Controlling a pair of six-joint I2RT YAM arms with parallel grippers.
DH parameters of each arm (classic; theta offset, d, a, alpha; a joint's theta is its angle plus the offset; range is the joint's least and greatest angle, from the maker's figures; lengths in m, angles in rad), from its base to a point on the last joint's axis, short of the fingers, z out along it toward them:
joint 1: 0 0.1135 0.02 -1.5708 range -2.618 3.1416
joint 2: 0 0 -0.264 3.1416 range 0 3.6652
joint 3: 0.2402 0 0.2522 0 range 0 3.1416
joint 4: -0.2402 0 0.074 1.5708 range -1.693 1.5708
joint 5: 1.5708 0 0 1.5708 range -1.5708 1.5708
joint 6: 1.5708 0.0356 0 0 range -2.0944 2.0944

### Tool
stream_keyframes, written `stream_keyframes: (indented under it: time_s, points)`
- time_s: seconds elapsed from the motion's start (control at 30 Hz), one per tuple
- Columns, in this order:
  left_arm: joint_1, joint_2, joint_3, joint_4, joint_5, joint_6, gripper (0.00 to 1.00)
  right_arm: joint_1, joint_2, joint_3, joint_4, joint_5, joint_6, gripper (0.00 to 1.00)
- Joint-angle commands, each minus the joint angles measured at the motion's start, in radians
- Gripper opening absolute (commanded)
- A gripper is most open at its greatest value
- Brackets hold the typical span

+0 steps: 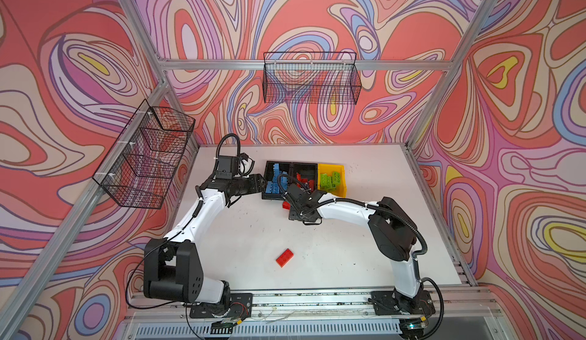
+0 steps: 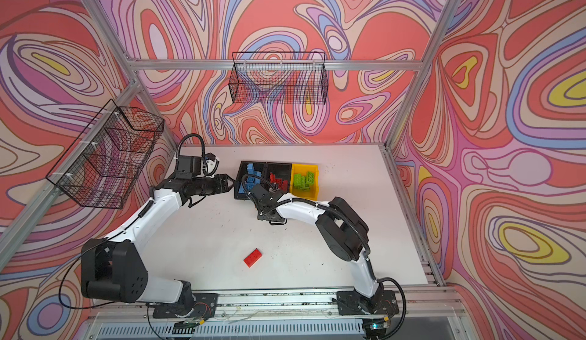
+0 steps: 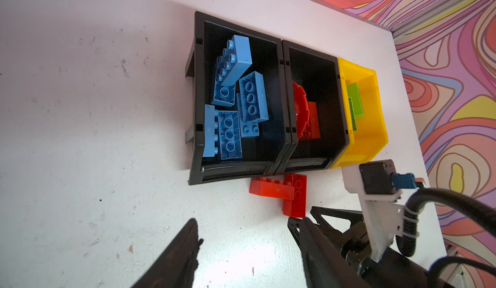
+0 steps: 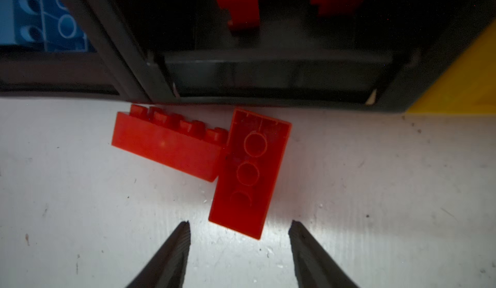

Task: Sort the legos into containers by color
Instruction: Pick up the lego from the center of the table, then place the lego in the container.

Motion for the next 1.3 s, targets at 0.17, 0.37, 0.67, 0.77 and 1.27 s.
stream_keyframes:
  time_s: [0.17, 0.37, 0.67, 0.77, 1.27]
  points:
    - [0.006, -0.026, -0.01, 0.008, -0.004, 0.016, 0.62, -0.011, 0.055, 0.049, -0.009, 0.063, 0.002, 0.48]
    - [0.006, -0.024, -0.01, 0.006, -0.005, 0.017, 0.62, -0.02, 0.063, 0.047, -0.006, 0.067, -0.001, 0.38]
    - [0.006, -0.024, -0.011, 0.005, -0.004, 0.018, 0.62, -0.022, -0.076, 0.05, -0.075, 0.128, -0.065, 0.32]
    - [0.006, -0.023, -0.01, 0.008, 0.002, 0.015, 0.62, -0.046, -0.11, 0.088, -0.103, 0.167, -0.116, 0.32]
    - [0.006, -0.06, -0.017, 0.014, -0.003, 0.013, 0.62, -0.259, 0.128, 0.418, -0.086, 0.053, -0.382, 0.37]
